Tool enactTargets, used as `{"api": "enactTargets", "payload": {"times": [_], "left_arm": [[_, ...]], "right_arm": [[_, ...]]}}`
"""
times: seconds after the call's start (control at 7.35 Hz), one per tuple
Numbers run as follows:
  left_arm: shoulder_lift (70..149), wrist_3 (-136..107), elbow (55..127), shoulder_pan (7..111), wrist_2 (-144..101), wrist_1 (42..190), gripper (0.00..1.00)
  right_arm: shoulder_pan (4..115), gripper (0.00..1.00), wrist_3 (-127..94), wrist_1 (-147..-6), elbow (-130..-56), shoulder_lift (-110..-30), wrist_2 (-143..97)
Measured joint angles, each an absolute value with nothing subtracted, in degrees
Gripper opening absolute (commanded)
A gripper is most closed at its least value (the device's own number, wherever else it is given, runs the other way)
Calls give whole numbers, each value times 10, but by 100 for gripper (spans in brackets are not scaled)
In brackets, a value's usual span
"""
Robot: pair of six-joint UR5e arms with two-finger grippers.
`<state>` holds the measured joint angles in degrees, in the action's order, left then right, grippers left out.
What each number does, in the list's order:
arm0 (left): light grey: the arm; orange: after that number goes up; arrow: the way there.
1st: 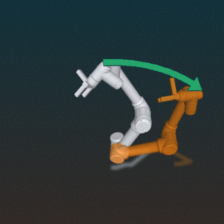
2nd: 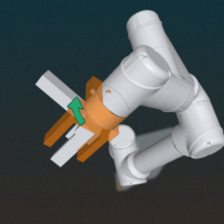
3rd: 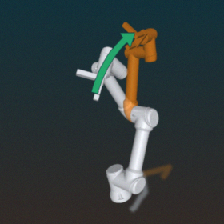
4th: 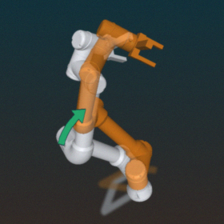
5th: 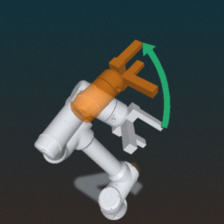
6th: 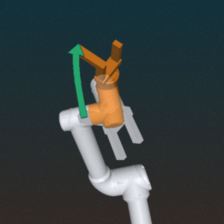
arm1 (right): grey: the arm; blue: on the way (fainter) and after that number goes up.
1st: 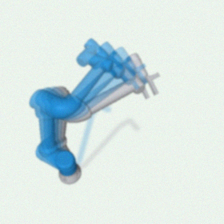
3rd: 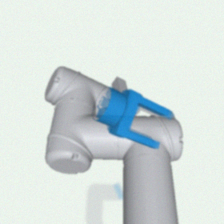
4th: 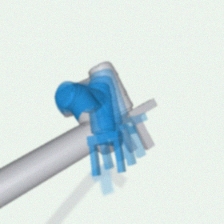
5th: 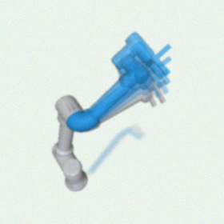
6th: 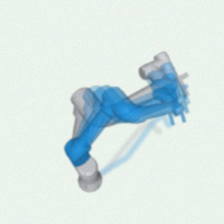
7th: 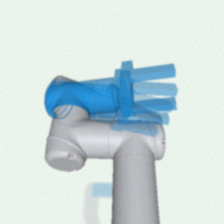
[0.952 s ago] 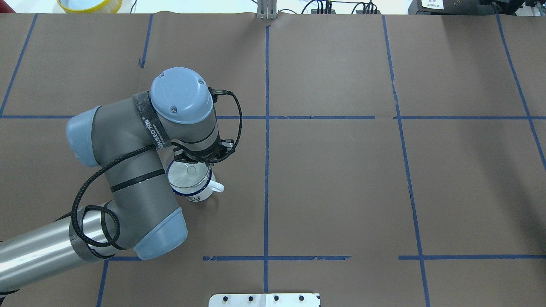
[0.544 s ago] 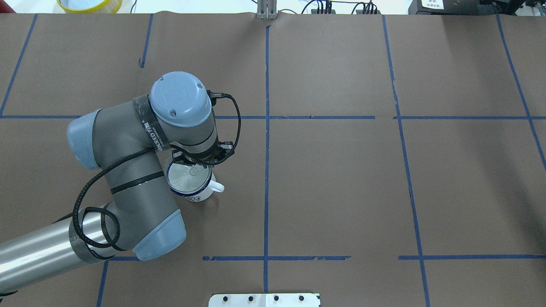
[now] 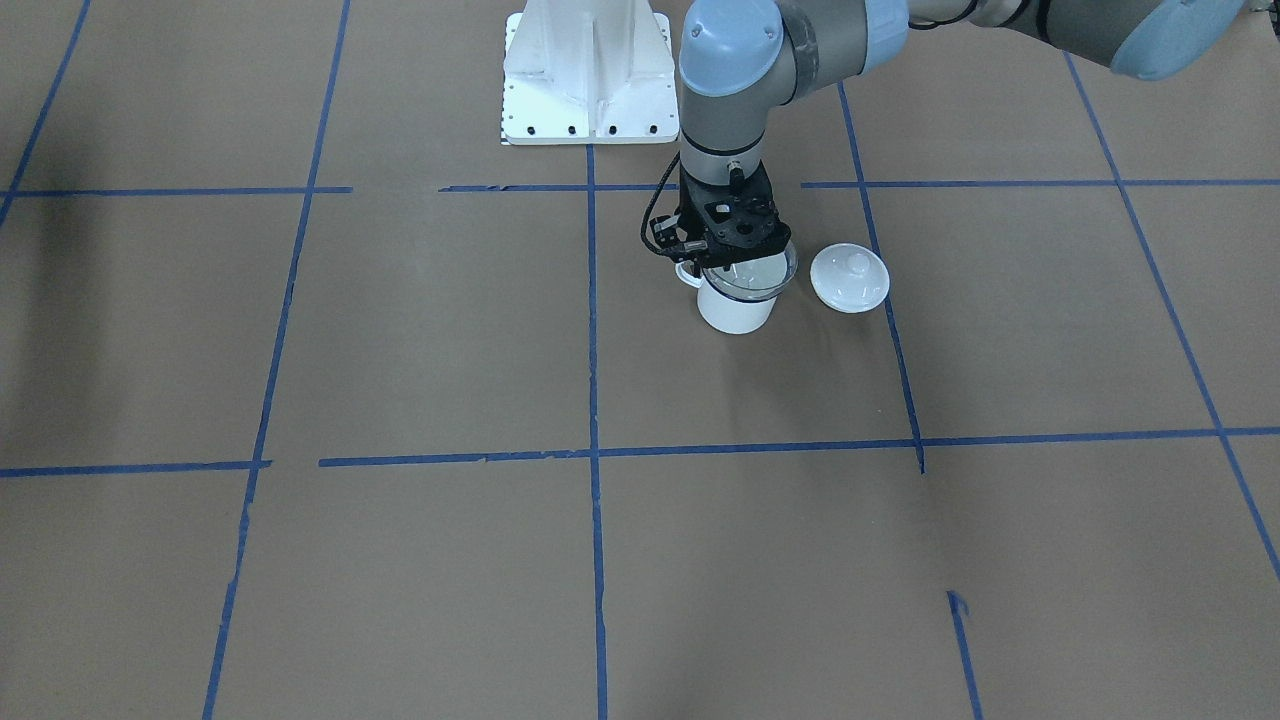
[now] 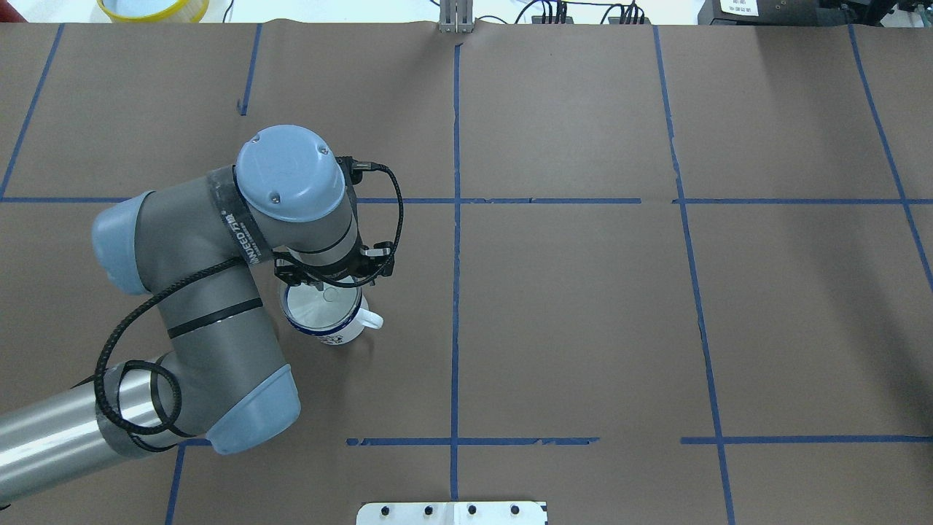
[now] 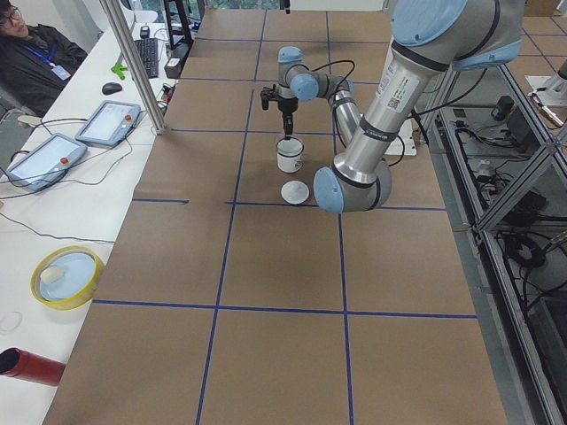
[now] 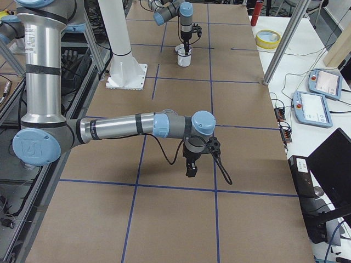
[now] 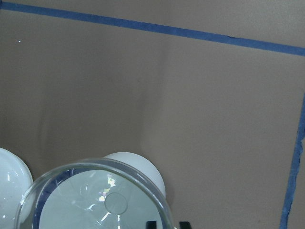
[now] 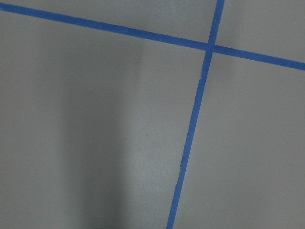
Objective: Place funnel on cup
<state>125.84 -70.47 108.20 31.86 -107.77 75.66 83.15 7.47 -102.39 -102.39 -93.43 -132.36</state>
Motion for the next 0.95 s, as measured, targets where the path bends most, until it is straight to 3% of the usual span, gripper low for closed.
{"api": "enactTargets", "payload": {"times": [0.27,0.54,0.95], "left_arm": [[1194,-550,1151,379,-1089,770,100],[1082,-349,1175,496,-1159,848,100],[900,-35,1110,706,-1256,1005,100]], "right_arm": [[831,100,75,-1024,-1024,-934,-1324],[831,100,75,-1024,-1023,-934,-1324],[831,100,75,-1024,-1024,-934,-1324]]}}
